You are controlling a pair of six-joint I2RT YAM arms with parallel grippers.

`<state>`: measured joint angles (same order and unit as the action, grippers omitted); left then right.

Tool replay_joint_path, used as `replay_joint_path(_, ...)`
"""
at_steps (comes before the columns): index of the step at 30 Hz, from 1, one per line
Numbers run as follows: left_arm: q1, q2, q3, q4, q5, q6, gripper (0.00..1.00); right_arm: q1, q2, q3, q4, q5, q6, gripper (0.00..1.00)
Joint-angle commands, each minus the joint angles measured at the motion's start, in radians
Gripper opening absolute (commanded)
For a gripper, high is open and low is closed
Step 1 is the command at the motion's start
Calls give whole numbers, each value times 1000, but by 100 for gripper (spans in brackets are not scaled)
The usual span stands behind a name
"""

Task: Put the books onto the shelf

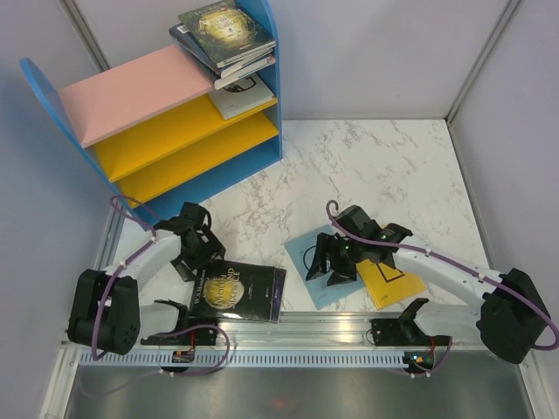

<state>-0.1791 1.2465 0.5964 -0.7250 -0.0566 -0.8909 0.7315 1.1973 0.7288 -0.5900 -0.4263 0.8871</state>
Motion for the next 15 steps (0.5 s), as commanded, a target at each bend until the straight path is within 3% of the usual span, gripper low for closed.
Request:
replay_joint_path(1,-124,82,-26,160,35,-141,99,8,-45,-25,-5,20,27,74)
replay_joint_path(9,-361,318,261,206,11,-214,99,6,-113,-28,-22,50,47,75)
replay_joint_path(15,-500,566,673,246,101,-165,99,-4,-148,-12,-50,72,36,75)
